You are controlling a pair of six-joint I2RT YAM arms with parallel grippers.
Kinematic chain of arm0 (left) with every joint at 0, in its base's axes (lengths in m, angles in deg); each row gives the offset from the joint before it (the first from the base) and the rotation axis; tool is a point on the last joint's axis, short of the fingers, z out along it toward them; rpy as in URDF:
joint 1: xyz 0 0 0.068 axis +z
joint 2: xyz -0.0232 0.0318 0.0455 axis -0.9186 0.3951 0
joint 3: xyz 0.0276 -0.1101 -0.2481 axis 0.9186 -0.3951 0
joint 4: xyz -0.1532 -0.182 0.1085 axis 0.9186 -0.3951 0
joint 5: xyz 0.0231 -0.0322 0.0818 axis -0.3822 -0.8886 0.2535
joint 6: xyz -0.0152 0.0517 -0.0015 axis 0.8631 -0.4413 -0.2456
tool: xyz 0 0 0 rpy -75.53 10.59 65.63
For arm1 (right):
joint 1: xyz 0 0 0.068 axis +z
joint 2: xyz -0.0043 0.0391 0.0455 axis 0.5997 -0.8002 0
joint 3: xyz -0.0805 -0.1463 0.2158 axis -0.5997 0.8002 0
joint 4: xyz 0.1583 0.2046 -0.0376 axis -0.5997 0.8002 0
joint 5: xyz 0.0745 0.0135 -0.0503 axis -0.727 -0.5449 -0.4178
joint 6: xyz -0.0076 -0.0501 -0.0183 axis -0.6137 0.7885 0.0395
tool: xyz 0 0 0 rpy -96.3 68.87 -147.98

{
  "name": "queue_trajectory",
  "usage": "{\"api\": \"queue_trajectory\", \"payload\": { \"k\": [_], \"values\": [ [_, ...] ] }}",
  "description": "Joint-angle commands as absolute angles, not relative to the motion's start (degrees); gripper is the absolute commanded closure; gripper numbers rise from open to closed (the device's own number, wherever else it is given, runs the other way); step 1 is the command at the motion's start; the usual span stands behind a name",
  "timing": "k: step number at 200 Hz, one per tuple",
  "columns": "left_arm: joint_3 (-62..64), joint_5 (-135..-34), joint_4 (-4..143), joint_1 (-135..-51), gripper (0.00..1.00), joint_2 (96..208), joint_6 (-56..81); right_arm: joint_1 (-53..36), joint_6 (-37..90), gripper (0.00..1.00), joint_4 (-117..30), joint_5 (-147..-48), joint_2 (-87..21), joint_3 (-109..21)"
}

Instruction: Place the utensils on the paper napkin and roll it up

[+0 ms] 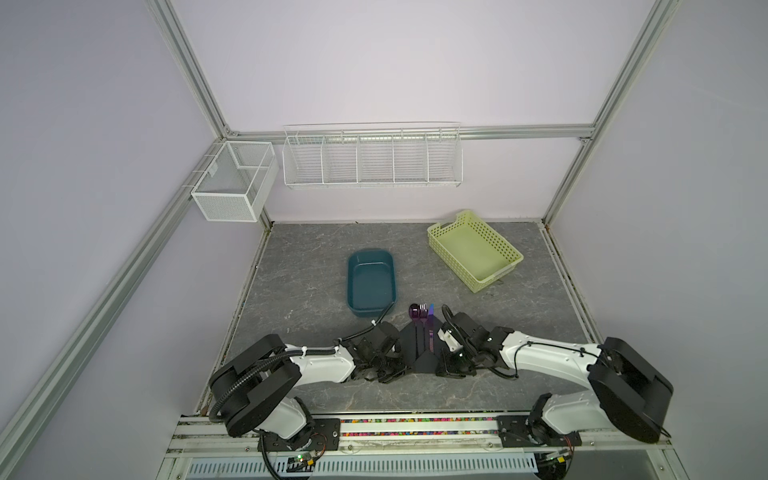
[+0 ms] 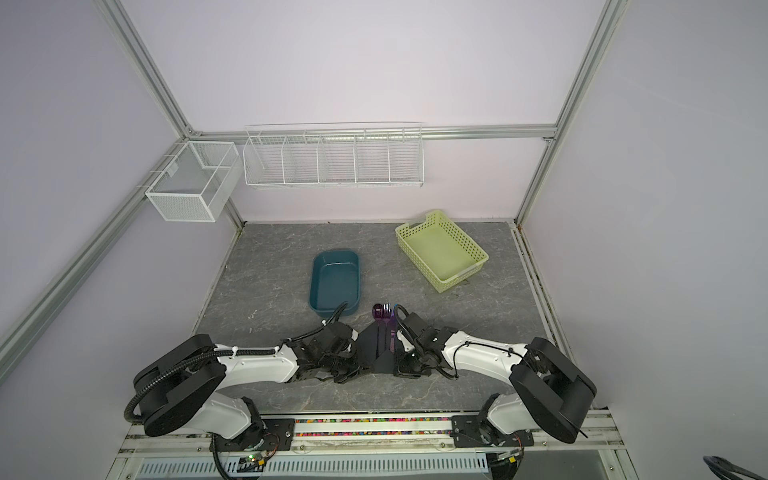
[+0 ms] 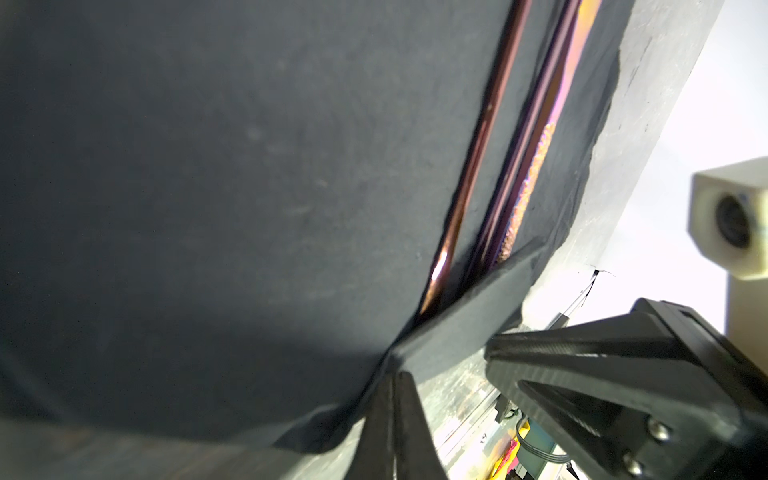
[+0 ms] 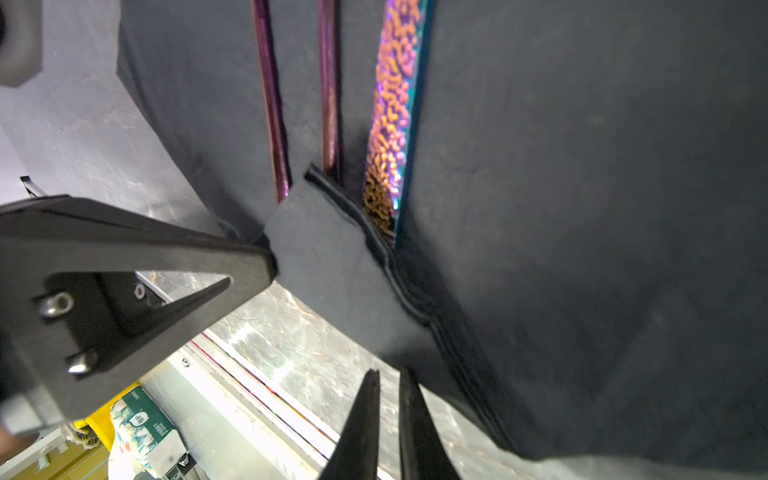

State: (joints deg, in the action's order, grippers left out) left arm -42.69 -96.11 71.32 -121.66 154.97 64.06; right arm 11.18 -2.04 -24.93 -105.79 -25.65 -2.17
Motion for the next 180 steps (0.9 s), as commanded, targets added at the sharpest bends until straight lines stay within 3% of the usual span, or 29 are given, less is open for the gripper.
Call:
{"api": "queue_trajectory", "payload": {
  "k": [1, 146, 180],
  "values": [
    [-44.04, -94.20, 67.48, -121.92, 1.00, 154.58, 64.54, 10.79, -2.42, 0.86, -24.20, -104.76, -27.02, -1.85],
    [-44.12, -94.10, 67.12, -121.92, 1.00, 154.66, 64.50, 10.26, -0.26, 0.89, -1.65, -90.23, -21.49, -3.81],
    [-44.07, -94.10, 67.04, -121.92, 1.00, 154.39, 64.55, 10.23, -1.54, 0.88, -6.37, -95.46, -15.60, -5.24]
  ]
}}
